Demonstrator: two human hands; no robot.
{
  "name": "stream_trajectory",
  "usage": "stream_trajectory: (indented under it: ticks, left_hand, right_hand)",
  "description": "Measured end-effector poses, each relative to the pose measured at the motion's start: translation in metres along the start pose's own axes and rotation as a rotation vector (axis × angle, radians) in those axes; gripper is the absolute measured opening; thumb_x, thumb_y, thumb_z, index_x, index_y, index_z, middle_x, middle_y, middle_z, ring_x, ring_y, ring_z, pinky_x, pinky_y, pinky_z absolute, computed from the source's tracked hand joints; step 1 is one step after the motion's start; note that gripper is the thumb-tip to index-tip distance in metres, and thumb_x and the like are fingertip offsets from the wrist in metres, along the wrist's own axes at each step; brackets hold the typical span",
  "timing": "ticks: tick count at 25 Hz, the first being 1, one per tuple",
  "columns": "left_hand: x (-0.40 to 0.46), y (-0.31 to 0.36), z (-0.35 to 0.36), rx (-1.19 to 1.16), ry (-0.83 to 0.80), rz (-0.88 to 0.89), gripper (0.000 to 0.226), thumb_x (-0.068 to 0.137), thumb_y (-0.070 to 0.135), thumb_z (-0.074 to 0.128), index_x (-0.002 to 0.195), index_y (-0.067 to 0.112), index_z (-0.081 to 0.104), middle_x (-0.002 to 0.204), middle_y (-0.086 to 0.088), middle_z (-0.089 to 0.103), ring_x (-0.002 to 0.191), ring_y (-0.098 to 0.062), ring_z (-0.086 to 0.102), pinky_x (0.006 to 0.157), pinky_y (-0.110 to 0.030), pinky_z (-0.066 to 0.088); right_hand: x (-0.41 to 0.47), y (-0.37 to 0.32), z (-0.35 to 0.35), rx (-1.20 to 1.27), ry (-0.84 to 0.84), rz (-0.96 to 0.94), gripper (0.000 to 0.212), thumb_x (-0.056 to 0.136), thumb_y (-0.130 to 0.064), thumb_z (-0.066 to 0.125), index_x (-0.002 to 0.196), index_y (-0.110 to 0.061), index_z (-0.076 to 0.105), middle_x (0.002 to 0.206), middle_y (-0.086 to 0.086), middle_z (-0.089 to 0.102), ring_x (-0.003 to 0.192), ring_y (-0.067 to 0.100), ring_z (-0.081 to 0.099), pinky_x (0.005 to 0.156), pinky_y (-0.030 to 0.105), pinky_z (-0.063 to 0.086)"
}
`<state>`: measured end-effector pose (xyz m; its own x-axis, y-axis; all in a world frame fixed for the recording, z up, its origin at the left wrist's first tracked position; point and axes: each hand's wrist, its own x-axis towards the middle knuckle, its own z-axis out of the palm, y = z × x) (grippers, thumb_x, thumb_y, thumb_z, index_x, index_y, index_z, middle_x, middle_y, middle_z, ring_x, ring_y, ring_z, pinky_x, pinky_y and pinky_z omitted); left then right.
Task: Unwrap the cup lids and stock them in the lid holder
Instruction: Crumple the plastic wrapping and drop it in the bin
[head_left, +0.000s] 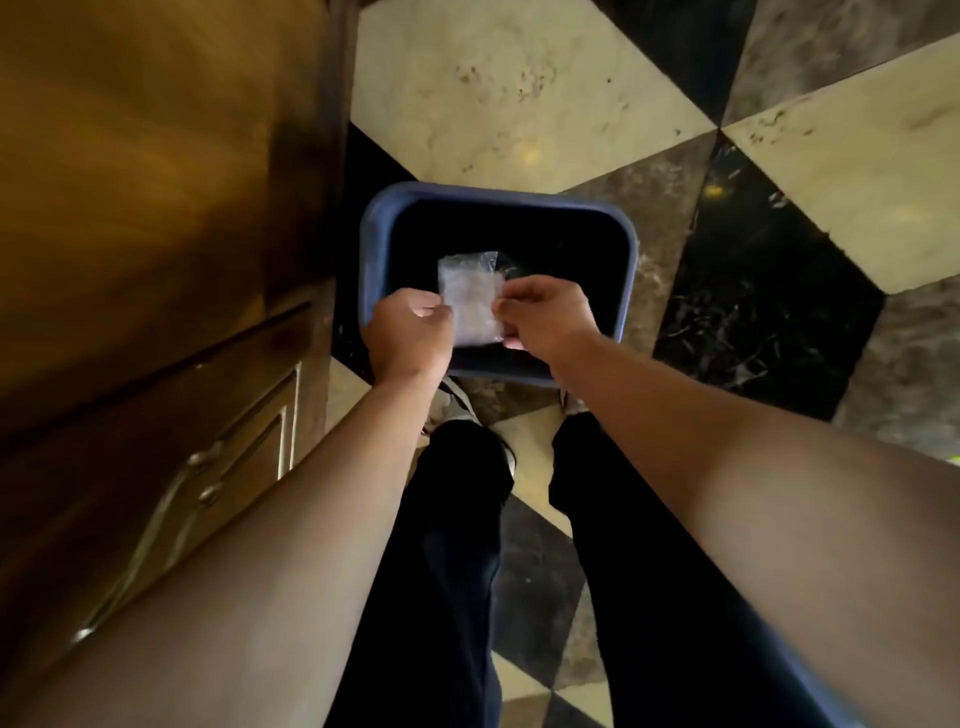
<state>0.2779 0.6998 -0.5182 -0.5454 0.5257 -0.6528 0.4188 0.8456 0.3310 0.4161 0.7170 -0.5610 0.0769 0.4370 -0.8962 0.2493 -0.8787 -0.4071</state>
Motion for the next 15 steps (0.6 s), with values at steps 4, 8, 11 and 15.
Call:
stream_trajectory:
  ticks: [4,8,11,15]
  left_hand:
    - [0.038,-0.01,0.039,-0.001,-0.056,-0.005,0.015,0.093,0.018,0.063,0.099,0.017,0.077,0.084,0.003,0.064,0.082,-0.018,0.057,0.076,-0.027,0.044]
    - [0.064,-0.014,0.062,-0.027,-0.061,-0.025,0.025,0.092,0.017,0.061,0.112,0.015,0.075,0.099,-0.004,0.072,0.087,-0.021,0.061,0.076,-0.028,0.045]
    - [0.071,-0.016,0.066,-0.009,-0.088,-0.026,0.029,0.091,0.015,0.061,0.119,0.014,0.071,0.098,-0.002,0.068,0.091,-0.023,0.063,0.076,-0.028,0.044]
    - [0.074,-0.02,0.062,0.016,-0.098,-0.032,0.044,0.09,0.015,0.066,0.133,0.012,0.06,0.124,-0.012,0.069,0.12,-0.034,0.062,0.094,-0.033,0.046]
  right_hand:
    - [0.054,0.014,0.014,0.0,-0.023,0.019,0.02,0.086,-0.012,0.078,0.075,-0.028,0.069,0.083,0.004,0.075,0.077,0.026,0.075,0.074,0.042,0.066]
    - [0.085,0.02,0.025,0.013,-0.048,0.016,0.01,0.094,-0.021,0.071,0.086,-0.026,0.068,0.096,0.007,0.075,0.09,0.027,0.075,0.082,0.042,0.064]
    - [0.094,0.021,0.034,-0.018,-0.077,0.013,0.009,0.097,-0.023,0.067,0.088,-0.026,0.066,0.104,0.009,0.075,0.098,0.027,0.072,0.091,0.045,0.06]
    - [0.092,0.02,0.04,-0.055,-0.093,0.027,0.024,0.097,-0.028,0.063,0.118,-0.018,0.068,0.116,0.01,0.071,0.104,0.027,0.068,0.095,0.043,0.056]
